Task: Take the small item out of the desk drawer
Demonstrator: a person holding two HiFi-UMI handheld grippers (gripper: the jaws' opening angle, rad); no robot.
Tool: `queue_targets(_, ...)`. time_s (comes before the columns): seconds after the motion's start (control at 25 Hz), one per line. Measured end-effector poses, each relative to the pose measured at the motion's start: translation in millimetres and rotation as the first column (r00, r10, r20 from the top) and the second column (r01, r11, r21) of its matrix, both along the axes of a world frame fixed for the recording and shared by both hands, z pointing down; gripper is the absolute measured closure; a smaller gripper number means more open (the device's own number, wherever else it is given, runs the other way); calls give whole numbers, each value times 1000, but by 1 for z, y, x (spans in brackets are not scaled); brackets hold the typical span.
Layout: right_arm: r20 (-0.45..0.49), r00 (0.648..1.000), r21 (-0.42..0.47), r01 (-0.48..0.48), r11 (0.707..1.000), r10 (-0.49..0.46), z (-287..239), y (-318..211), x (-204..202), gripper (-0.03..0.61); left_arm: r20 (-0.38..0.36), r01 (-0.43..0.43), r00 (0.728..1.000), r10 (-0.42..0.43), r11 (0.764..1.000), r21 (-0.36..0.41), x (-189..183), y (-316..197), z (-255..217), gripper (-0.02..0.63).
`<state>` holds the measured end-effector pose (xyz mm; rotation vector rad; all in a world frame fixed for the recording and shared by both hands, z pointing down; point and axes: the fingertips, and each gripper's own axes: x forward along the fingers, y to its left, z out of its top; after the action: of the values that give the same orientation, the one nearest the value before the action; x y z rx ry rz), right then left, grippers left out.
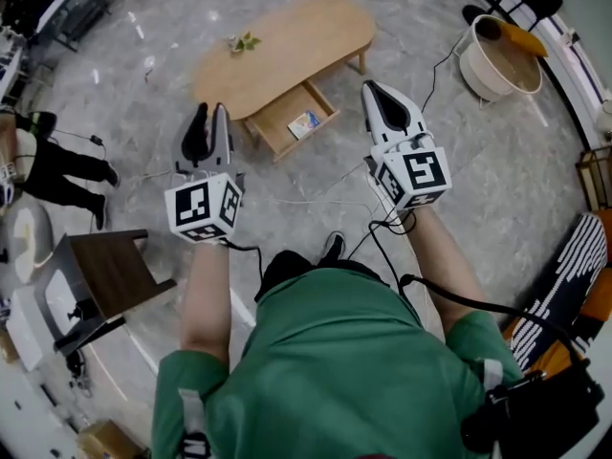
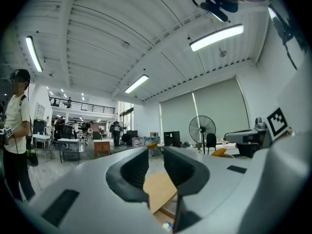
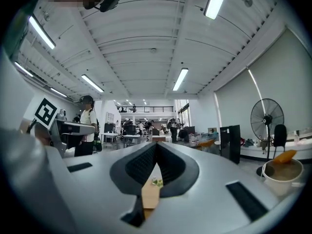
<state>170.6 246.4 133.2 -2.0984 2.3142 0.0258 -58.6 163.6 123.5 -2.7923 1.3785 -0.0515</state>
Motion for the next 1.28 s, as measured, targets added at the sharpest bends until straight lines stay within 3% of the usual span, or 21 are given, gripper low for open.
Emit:
queue_targets(0.32, 20, 1000, -75, -1, 997, 3, 40, -57, 13, 557, 2, -6, 1000, 6, 998, -68, 8, -57, 43, 506)
queue_targets(0.72, -88, 996, -194, -21, 981, 4, 77, -188, 20, 557, -23, -73, 997, 70, 987, -146, 18, -210, 104, 506)
queue_targets(1.0, -91, 992, -311, -117, 943, 92, 134, -266, 25, 557, -4, -151, 988, 153, 968, -201, 28, -281, 152, 506)
queue_targets(1.12, -106, 990, -347, -128, 929, 97, 163, -299, 24, 557, -11, -174, 984, 176, 957, -234, 28, -309, 183, 506)
queue_targets(1.28, -135, 989, -408, -113, 906, 62, 196, -318, 24, 557, -11, -196, 980, 200, 945, -263, 32, -309, 200, 506)
